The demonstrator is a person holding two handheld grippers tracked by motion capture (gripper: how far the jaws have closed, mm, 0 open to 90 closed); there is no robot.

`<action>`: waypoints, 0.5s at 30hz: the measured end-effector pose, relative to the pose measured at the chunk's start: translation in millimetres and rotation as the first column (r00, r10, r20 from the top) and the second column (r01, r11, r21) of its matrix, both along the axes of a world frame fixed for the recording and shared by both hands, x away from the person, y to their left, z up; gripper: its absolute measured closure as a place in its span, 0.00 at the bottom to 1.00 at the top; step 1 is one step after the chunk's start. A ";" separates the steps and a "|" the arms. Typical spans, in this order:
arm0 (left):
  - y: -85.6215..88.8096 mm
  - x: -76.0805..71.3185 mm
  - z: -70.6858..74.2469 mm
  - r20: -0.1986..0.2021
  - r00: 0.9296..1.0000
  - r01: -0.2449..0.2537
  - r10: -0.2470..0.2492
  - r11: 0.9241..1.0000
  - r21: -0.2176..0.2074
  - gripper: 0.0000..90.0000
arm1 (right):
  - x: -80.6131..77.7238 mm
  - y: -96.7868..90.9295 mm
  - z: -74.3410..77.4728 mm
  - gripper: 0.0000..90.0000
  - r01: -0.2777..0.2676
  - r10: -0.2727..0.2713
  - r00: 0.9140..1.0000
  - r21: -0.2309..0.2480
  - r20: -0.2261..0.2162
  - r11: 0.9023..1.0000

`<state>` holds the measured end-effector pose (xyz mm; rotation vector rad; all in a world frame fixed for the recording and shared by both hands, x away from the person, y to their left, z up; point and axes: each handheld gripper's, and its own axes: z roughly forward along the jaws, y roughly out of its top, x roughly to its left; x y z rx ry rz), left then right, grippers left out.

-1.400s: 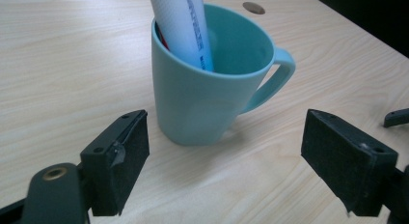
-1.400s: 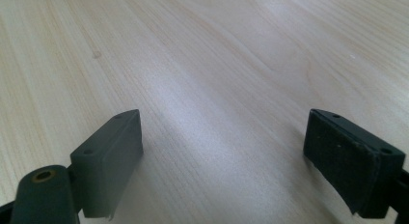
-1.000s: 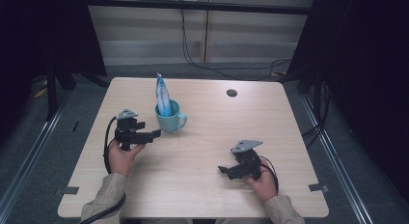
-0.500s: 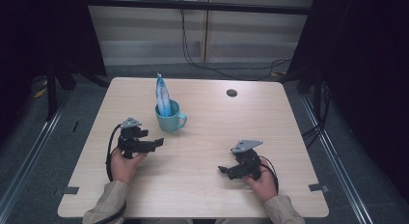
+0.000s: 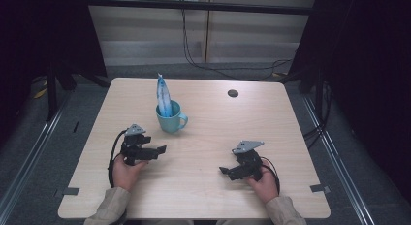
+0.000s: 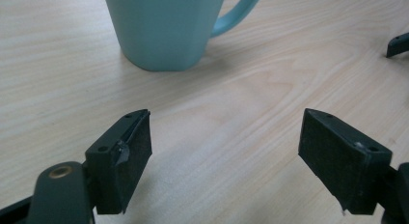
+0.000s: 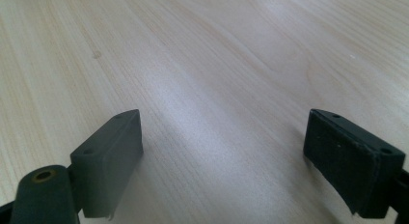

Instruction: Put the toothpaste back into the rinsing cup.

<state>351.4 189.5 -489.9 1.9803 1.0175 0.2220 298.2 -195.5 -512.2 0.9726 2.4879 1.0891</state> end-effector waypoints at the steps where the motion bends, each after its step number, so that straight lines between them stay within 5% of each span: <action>1: -1.0 -1.5 -1.4 0.003 1.000 0.002 -0.002 1.000 0.010 0.21 | -0.1 0.1 0.0 0.15 0.001 -0.001 1.000 0.000 -0.001 1.000; 15: -4.3 -9.2 -12.3 0.010 1.000 0.024 -0.025 0.997 0.071 0.21 | 0.0 0.0 0.0 0.15 0.000 0.000 1.000 0.000 0.000 1.000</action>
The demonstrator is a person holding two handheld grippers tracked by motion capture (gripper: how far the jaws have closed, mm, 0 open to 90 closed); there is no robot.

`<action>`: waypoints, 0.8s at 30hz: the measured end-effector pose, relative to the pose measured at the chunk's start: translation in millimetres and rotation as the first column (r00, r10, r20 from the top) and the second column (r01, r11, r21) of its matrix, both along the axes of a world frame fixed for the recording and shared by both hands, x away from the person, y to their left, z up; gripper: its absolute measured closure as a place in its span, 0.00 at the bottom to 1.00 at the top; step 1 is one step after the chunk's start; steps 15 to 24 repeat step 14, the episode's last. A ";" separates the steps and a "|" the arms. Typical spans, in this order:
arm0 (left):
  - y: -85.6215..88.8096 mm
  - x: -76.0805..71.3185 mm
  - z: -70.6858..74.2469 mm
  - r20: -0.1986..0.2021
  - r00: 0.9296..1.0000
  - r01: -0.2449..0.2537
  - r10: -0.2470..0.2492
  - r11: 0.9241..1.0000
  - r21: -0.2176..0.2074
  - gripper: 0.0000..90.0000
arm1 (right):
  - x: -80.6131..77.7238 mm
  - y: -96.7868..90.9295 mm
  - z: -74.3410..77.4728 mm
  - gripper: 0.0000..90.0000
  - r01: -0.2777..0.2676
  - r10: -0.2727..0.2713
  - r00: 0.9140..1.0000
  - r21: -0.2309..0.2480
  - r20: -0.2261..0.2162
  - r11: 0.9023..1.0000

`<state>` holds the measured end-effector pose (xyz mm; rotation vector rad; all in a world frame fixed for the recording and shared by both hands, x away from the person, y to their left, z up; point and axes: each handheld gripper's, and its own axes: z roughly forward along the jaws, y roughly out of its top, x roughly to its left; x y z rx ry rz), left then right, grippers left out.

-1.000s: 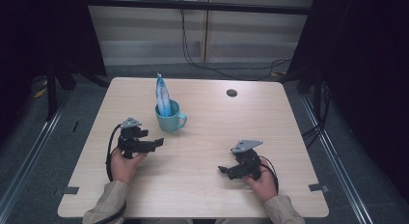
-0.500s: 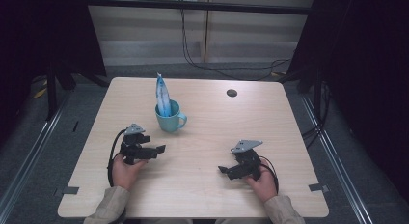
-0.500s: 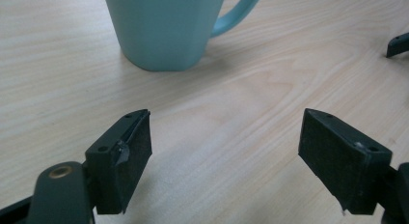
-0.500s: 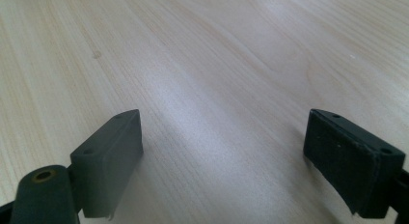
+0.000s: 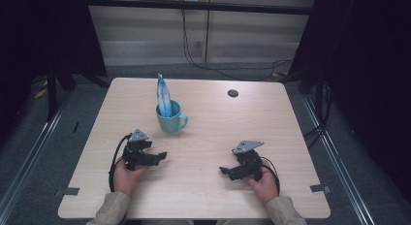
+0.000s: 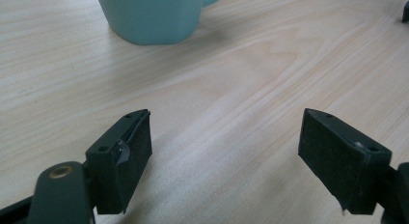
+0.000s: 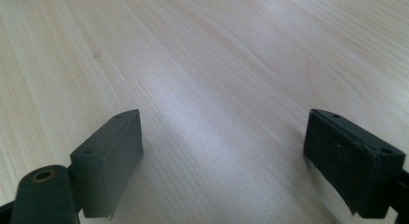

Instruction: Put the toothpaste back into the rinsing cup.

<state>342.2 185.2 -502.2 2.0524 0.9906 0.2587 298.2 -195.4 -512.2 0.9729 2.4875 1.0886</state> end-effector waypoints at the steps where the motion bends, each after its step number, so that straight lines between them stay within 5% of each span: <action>1: 0.0 0.0 0.0 0.000 1.000 0.000 0.000 1.000 0.000 0.21 | 0.0 0.0 0.0 0.15 0.000 0.000 1.000 0.000 0.000 1.000; 13: -3.2 -5.2 -6.6 0.023 0.999 0.023 -0.025 0.997 0.071 0.21 | 0.0 0.0 0.0 0.15 0.000 0.000 1.000 0.000 0.000 1.000; 24: -3.2 -5.2 -6.6 0.023 0.999 0.023 -0.025 0.997 0.071 0.21 | 0.0 0.0 0.0 0.15 0.000 0.000 1.000 0.000 0.000 1.000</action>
